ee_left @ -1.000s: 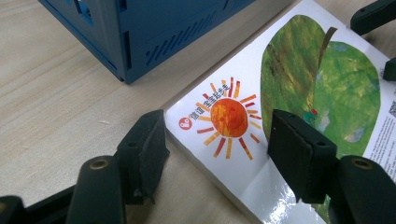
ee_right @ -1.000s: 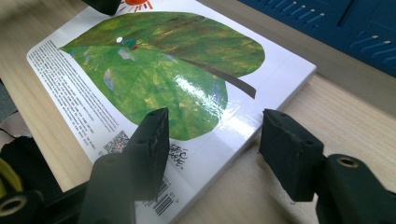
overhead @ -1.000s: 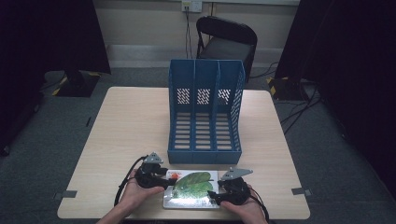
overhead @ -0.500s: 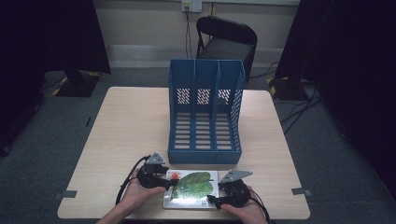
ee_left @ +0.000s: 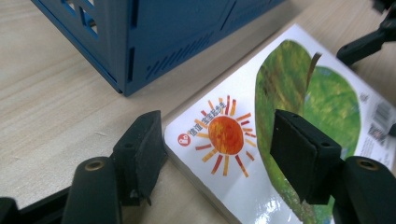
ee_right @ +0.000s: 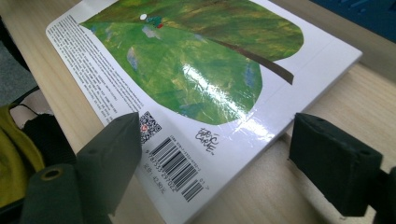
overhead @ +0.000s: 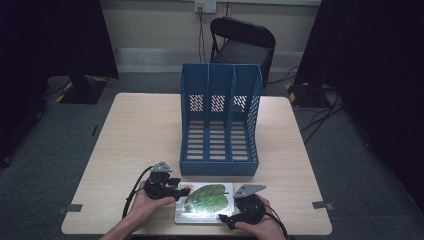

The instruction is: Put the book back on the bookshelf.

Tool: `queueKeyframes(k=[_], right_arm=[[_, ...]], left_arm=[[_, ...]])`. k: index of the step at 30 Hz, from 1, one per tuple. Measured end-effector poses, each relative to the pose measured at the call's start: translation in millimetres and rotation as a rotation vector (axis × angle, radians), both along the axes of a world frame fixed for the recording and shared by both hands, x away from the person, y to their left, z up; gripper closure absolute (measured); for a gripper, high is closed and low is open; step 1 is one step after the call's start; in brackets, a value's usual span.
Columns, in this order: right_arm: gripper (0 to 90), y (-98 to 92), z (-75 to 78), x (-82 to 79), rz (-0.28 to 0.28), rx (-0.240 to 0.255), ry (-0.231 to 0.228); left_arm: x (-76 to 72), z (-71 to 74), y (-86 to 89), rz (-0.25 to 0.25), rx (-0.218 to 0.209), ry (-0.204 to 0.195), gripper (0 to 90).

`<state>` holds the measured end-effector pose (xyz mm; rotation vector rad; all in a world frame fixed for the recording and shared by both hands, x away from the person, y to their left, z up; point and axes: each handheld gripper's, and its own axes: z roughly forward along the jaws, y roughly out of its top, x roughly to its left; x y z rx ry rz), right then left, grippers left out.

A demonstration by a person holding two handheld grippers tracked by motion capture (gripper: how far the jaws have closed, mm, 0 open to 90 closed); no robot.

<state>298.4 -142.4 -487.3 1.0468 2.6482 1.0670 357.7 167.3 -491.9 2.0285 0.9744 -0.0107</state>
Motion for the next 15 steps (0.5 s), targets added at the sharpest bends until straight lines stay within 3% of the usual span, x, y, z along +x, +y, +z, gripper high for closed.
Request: queueKeyframes(k=[6,15], right_arm=[[9.5,2.6,-0.8,-1.8,0.018,-0.009,0.002],[8.4,1.3,-2.7,-5.3,0.040,-0.024,0.021]], left_arm=[[0.4,0.0,1.0,0.007,-0.014,0.018,34.9],[1.6,-0.3,2.3,0.011,-0.032,0.036,34.9]])
